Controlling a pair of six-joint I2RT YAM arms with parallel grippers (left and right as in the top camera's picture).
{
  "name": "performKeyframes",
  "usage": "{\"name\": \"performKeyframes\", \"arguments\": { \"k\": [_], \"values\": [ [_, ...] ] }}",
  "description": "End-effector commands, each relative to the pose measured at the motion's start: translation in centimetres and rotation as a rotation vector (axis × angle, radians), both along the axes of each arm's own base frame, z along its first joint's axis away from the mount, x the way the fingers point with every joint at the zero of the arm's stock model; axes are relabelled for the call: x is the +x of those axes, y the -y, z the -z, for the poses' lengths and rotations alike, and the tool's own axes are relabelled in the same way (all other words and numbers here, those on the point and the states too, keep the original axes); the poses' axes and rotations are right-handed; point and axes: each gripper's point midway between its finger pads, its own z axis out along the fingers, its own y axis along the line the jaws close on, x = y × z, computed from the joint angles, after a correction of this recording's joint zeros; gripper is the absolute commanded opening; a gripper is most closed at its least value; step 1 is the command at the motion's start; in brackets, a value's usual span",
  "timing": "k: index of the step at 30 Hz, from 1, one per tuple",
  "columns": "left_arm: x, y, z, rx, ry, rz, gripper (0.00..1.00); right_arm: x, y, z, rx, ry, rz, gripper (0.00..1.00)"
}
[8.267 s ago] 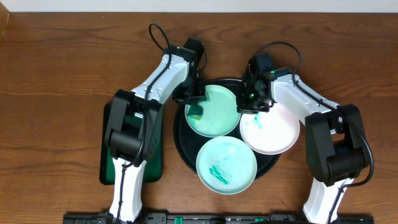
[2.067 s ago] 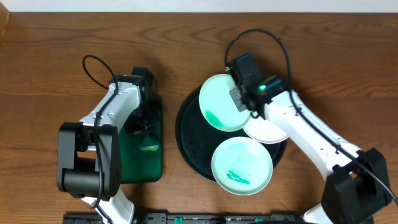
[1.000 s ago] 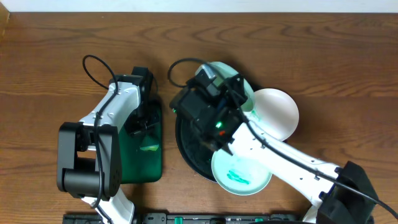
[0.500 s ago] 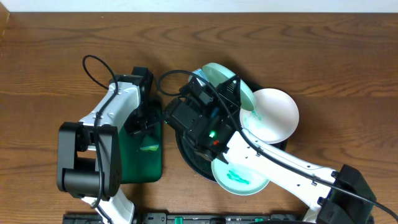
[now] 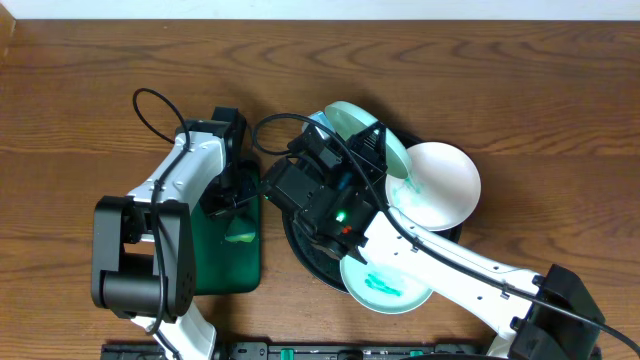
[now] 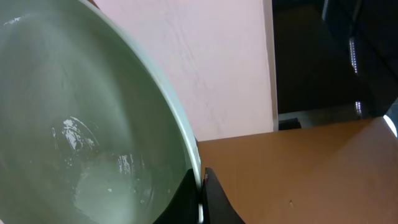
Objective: Clean dirty plates on tray and stack at the side
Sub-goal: 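Carry the mint plate with the right gripper toward the white plate, then move the mint plate with the right gripper to the table's right side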
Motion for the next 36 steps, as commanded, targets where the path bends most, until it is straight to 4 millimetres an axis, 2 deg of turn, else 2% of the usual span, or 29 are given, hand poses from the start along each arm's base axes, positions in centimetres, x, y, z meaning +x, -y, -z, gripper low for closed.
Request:
{"name": "performKeyframes", "arguments": {
  "k": [1, 4, 9, 13, 16, 17, 20, 25, 28, 32, 36],
  "values": [
    [0.0, 0.2, 0.0, -0.015, -0.002, 0.003, 0.07, -0.2, -0.5, -1.3, 0.075, 0.008, -0.027, 0.01],
    [0.0, 0.2, 0.0, -0.015, -0.002, 0.003, 0.08, -0.1, -1.5, 0.7, 0.201, -0.066, -0.074, 0.01],
    [0.0, 0.2, 0.0, -0.015, -0.002, 0.003, 0.08, -0.6, -3.1, 5.3, 0.544, -0.246, -0.077, 0.01],
    [0.0, 0.2, 0.0, -0.015, -0.002, 0.003, 0.08, 0.0, -1.8, 7.2, 0.736, -0.303, 0.028, 0.01],
    [0.0, 0.2, 0.0, -0.015, -0.002, 0.003, 0.07, 1.0, 0.1, 8.6, 0.862, -0.349, 0.131, 0.01],
    [0.0, 0.2, 0.0, -0.015, -0.002, 0.003, 0.07, 1.8, 1.8, 9.1, 0.937, -0.364, 0.208, 0.01],
    [0.1, 0.2, 0.0, -0.015, 0.001, 0.003, 0.08, 2.9, 4.6, 8.8, 1.060, -0.400, 0.293, 0.01],
    [0.2, 0.2, 0.0, -0.016, 0.005, 0.003, 0.07, 4.9, 10.6, 4.8, 1.309, -0.378, 0.379, 0.01],
    [0.2, 0.2, 0.0, -0.016, 0.006, 0.003, 0.07, 5.5, 16.0, 3.8, 1.447, -0.329, 0.485, 0.01],
    [0.2, 0.2, 0.0, -0.016, 0.006, 0.003, 0.07, 4.4, 24.5, 5.7, 1.536, -0.267, 0.725, 0.01],
    [0.3, 0.2, 0.0, -0.016, 0.009, 0.003, 0.07, 2.5, 31.6, 8.3, 1.561, -0.188, 0.945, 0.01]
  ]
}}
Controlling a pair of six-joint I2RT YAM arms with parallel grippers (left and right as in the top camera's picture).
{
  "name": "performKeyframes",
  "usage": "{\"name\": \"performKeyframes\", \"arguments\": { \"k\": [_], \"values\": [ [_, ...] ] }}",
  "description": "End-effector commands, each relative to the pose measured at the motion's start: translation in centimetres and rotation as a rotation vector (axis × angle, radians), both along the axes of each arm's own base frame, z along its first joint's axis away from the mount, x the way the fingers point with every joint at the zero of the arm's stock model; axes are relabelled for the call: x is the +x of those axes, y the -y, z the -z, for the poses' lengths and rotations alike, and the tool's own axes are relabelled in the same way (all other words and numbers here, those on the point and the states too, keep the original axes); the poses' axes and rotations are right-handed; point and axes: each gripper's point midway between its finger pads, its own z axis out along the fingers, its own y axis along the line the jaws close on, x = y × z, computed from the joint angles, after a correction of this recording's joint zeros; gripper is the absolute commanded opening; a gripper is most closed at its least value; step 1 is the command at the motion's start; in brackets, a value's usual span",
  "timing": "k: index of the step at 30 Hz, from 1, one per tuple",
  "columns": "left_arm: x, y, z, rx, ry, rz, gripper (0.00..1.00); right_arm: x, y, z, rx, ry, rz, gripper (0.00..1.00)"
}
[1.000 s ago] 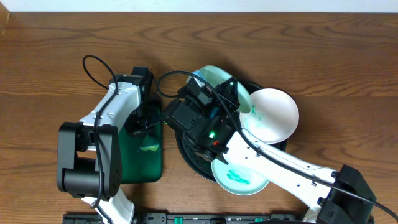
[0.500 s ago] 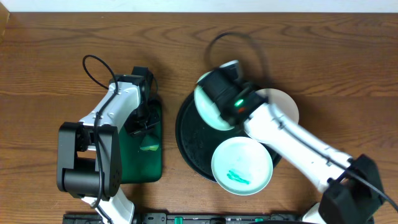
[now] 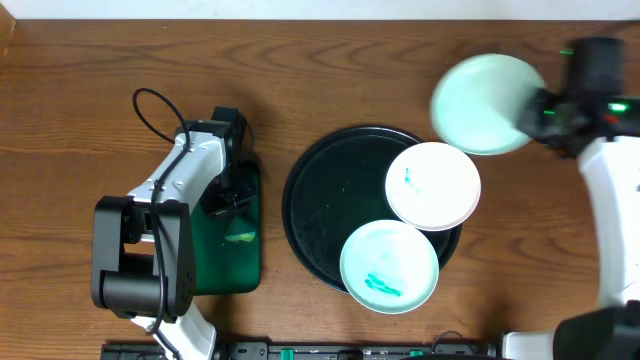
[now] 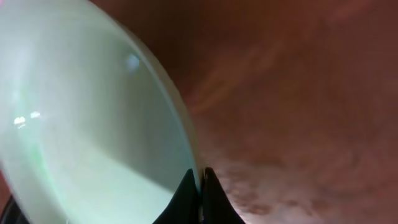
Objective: Clean dirty plates on tray and stack at the side
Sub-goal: 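Move the mint plate with the right gripper to the table's right side, then release the mint plate and return the right gripper toward the tray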
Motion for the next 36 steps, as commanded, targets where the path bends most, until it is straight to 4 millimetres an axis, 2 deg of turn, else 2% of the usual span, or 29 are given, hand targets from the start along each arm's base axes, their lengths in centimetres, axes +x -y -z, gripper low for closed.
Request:
{"name": "performKeyframes", "arguments": {
  "k": [1, 7, 14, 18, 23, 27, 30, 31, 32, 34, 35, 36],
  "values": [
    [0.1, 0.2, 0.0, -0.015, 0.002, 0.003, 0.07, -1.5, 4.3, 2.9, 0.091, -0.070, 0.143, 0.01],
    [0.1, 0.2, 0.0, -0.015, 0.004, 0.004, 0.07, -2.4, 10.1, 6.0, 0.151, -0.102, 0.276, 0.01],
    [0.2, 0.2, 0.0, -0.016, 0.006, 0.005, 0.07, -3.0, 14.5, 9.7, 0.175, -0.140, 0.382, 0.01],
    [0.2, 0.2, 0.0, -0.017, 0.009, 0.011, 0.07, -3.3, 15.7, 12.3, 0.191, -0.180, 0.400, 0.01],
    [0.2, 0.2, 0.0, -0.017, 0.008, 0.011, 0.07, -3.4, 16.2, 15.0, 0.208, -0.226, 0.401, 0.01],
    [0.2, 0.2, 0.0, -0.017, 0.008, 0.011, 0.07, -3.4, 16.1, 16.2, 0.217, -0.249, 0.394, 0.01],
    [0.2, 0.2, 0.0, -0.017, 0.008, 0.011, 0.07, -3.5, 16.0, 16.3, 0.222, -0.256, 0.393, 0.02],
    [0.2, 0.2, 0.0, -0.017, 0.008, 0.011, 0.07, -3.5, 15.9, 16.3, 0.225, -0.258, 0.393, 0.18],
    [0.2, 0.2, 0.0, -0.017, 0.008, 0.011, 0.07, -3.6, 15.8, 16.2, 0.229, -0.262, 0.388, 0.27],
    [0.2, 0.2, 0.0, -0.017, 0.008, 0.011, 0.07, -3.4, 15.4, 16.1, 0.246, -0.257, 0.355, 0.58],
    [0.2, 0.2, 0.0, -0.017, 0.008, 0.011, 0.07, -3.3, 15.2, 15.8, 0.253, -0.252, 0.344, 0.65],
    [0.2, 0.2, 0.0, -0.017, 0.008, 0.011, 0.07, -3.2, 15.1, 15.5, 0.257, -0.248, 0.338, 0.65]
  ]
}}
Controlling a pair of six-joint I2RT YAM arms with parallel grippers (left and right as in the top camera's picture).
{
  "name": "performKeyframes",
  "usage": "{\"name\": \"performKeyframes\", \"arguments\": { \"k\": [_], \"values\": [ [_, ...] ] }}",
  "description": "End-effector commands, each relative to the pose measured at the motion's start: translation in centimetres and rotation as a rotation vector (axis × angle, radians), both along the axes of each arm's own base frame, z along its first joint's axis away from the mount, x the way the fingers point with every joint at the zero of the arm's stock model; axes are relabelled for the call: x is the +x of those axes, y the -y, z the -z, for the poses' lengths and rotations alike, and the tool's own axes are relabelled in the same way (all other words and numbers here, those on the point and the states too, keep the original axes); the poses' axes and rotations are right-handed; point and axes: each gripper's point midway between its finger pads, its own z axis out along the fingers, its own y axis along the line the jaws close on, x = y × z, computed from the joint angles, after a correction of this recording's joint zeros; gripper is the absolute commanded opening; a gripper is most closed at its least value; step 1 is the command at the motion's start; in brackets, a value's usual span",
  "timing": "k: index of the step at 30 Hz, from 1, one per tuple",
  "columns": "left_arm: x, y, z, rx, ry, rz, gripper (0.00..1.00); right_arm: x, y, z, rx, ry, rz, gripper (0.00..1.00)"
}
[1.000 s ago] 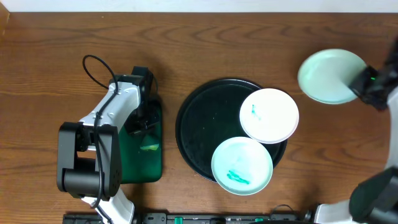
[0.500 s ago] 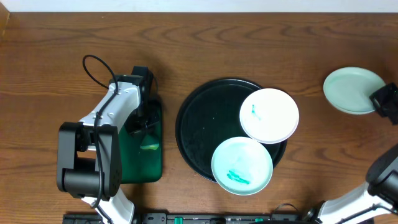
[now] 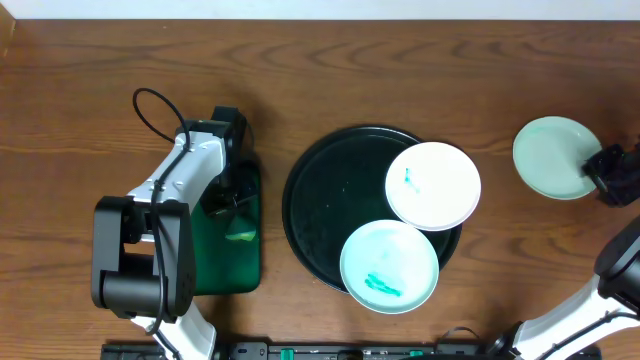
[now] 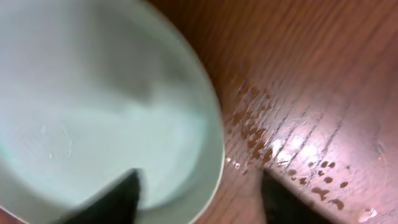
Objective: Clean dirty plates on tray and stack at the side
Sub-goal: 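Release the mint plate and return the right gripper toward the tray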
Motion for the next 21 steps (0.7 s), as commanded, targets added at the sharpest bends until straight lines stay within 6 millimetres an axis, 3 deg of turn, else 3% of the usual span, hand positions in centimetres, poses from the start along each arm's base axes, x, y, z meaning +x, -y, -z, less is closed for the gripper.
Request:
{"name": "performKeyframes", "arguments": {
  "k": [1, 5, 8, 12, 14, 18, 21],
  "values": [
    [0.0, 0.2, 0.0, -0.015, 0.000, 0.011, 0.07, 0.4, -0.3, -1.3, 0.023, 0.035, -0.036, 0.65],
    [0.0, 0.2, 0.0, -0.016, -0.001, 0.010, 0.07, 0.9, -0.3, -4.5, -0.010, 0.080, -0.044, 0.64],
    [0.0, 0.2, 0.0, -0.016, -0.002, 0.011, 0.07, 1.8, -1.2, -8.4, -0.036, 0.168, -0.087, 0.64],
    [0.0, 0.2, 0.0, -0.019, -0.003, 0.013, 0.08, 2.6, -4.6, -14.0, -0.056, 0.308, -0.200, 0.71],
    [0.0, 0.3, 0.0, -0.019, -0.003, 0.014, 0.08, 2.3, -7.3, -16.3, -0.064, 0.340, -0.273, 0.69],
    [0.1, 0.3, 0.0, -0.019, 0.001, 0.013, 0.07, 0.7, -12.8, -17.6, -0.025, 0.305, -0.402, 0.60],
    [0.1, 0.3, 0.0, -0.020, 0.002, 0.013, 0.07, -1.2, -16.3, -16.3, 0.018, 0.185, -0.492, 0.62]
  ]
}}
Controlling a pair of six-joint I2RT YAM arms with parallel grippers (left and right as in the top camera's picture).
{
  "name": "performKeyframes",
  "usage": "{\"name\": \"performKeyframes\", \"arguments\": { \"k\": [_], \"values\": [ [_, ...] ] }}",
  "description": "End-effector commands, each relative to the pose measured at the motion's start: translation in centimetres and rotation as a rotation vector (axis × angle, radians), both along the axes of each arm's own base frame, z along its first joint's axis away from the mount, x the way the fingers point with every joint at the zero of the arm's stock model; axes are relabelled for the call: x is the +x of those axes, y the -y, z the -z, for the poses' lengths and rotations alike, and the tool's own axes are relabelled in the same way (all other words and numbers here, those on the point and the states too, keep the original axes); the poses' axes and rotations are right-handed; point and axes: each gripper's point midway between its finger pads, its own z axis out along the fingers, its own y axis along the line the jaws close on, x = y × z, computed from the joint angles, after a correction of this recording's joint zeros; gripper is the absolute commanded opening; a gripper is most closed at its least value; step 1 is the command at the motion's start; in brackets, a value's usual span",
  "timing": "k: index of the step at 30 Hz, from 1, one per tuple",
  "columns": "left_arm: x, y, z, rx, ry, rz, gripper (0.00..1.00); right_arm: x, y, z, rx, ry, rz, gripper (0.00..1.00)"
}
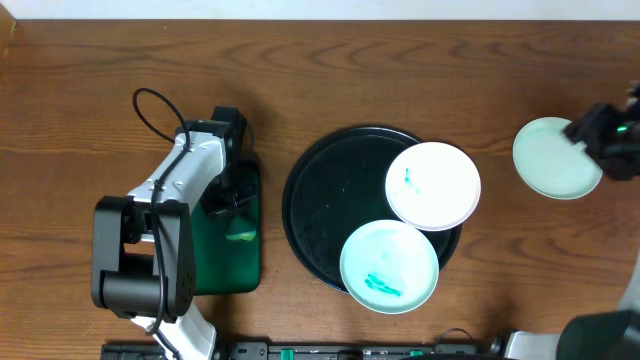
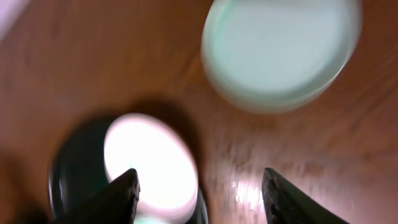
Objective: Clean dirty plates on tray and stack at the side
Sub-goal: 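Release the mint plate and return the right gripper toward the tray, then grip the upper white plate rim with the right gripper and drag it inward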
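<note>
A clean pale green plate (image 1: 552, 160) (image 2: 280, 53) lies flat on the table at the right, off the tray. My right gripper (image 1: 605, 135) (image 2: 199, 199) hangs just beside and above it, open and holding nothing. On the round black tray (image 1: 320, 215) (image 2: 71, 171) sit a white plate (image 1: 433, 186) (image 2: 149, 165) with a small green smear and a pale green plate (image 1: 389, 266) with green marks. My left gripper (image 1: 232, 190) stays low over a dark green sponge pad (image 1: 230, 245); its jaws are hidden under the arm.
The left arm's black cable (image 1: 150, 105) loops over the table at the back left. A black rail (image 1: 300, 352) runs along the front edge. Bare wood lies between the tray and the clean plate.
My right gripper has lifted away from the pale green plate, which stays on the table at the right. The wrist view now looks down on that plate and the tray.
My right gripper held a pale green plate tilted over the tray. Then it held the plate above the table at the far right. Then the plate lay on the table with the jaws open around it; now the gripper is clear. The left arm has not moved.
</note>
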Motion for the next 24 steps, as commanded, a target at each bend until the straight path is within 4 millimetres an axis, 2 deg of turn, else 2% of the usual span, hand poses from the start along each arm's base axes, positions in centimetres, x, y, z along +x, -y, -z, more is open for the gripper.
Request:
{"name": "performKeyframes", "arguments": {
  "k": [1, 4, 6, 7, 9, 10, 11, 13, 15, 19, 24],
  "values": [
    [0.1, 0.2, 0.0, -0.016, 0.002, 0.013, 0.07, -1.1, -3.0, 2.2, -0.006, -0.115, -0.115, 0.63],
    [0.1, 0.2, 0.0, -0.018, 0.002, 0.022, 0.07, -2.5, -5.2, 4.7, -0.039, -0.213, -0.150, 0.70],
    [0.1, 0.2, 0.0, -0.019, 0.001, 0.028, 0.07, -3.4, -6.1, 7.1, -0.073, -0.273, -0.143, 0.72],
    [0.1, 0.2, 0.0, -0.019, 0.001, 0.028, 0.07, -3.8, -6.7, 9.0, -0.072, -0.296, -0.152, 0.71],
    [0.1, 0.2, 0.0, -0.019, 0.002, 0.028, 0.07, -3.8, -7.5, 11.1, -0.059, -0.285, -0.192, 0.66],
    [0.1, 0.2, 0.0, -0.019, 0.003, 0.028, 0.07, -3.0, -8.4, 12.7, -0.043, -0.228, -0.280, 0.63],
    [0.1, 0.2, 0.0, -0.019, 0.004, 0.028, 0.07, -2.5, -9.0, 13.4, -0.029, -0.190, -0.322, 0.63],
    [0.2, 0.2, 0.0, -0.019, 0.007, 0.028, 0.07, -1.6, -9.8, 14.1, -0.004, -0.121, -0.382, 0.63],
    [0.3, 0.2, 0.0, -0.020, 0.011, 0.028, 0.07, -0.8, -9.9, 14.4, -0.007, -0.082, -0.385, 0.64],
    [0.7, 0.3, 0.1, -0.021, 0.025, 0.028, 0.07, 0.5, -10.8, 13.8, 0.009, 0.003, -0.466, 0.64],
    [1.3, 0.3, 0.1, -0.024, 0.050, 0.033, 0.07, 0.5, -11.1, 14.3, 0.023, -0.006, -0.480, 0.60]
  ]
}}
